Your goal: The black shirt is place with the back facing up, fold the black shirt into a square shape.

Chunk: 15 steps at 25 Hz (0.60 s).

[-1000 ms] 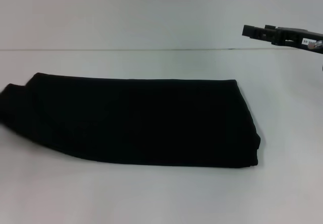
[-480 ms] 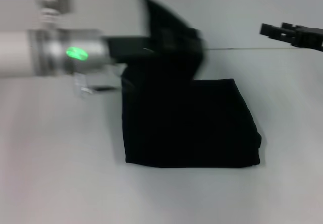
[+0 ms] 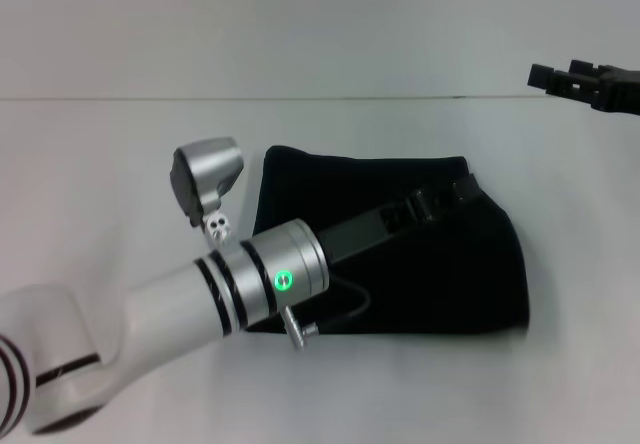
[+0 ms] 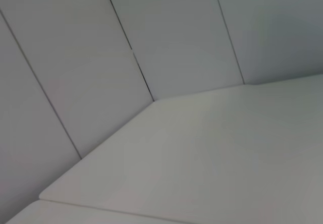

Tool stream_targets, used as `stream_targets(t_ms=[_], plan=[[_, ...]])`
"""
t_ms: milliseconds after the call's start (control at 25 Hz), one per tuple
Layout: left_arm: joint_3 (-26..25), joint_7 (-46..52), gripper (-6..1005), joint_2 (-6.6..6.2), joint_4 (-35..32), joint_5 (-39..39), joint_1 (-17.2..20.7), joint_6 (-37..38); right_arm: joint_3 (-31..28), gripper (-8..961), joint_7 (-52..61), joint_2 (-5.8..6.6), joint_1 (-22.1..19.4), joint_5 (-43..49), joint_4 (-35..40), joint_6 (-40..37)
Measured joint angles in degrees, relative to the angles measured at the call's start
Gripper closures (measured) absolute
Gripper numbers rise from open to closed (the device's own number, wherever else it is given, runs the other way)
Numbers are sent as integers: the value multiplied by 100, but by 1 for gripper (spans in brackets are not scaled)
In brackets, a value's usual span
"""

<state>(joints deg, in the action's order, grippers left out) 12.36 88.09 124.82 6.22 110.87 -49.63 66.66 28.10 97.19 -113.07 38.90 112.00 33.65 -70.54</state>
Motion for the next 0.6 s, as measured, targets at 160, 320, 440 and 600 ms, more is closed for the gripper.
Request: stream_targets(t_ms=[160, 320, 440, 600], plan=[[-41, -423, 840, -5, 128, 51, 186, 741, 4, 43, 71, -9, 8, 86, -33, 62], [-18, -710, 673, -59, -129, 177, 336, 1673, 109, 44, 571, 39, 12, 266, -46, 61], [39, -682, 548, -65, -602, 187, 491, 1794, 390, 44, 1334, 129, 60, 588, -103, 35], [233, -665, 401, -78, -1352, 191, 690, 1762, 649, 47, 2246, 262, 186, 957, -399, 15]])
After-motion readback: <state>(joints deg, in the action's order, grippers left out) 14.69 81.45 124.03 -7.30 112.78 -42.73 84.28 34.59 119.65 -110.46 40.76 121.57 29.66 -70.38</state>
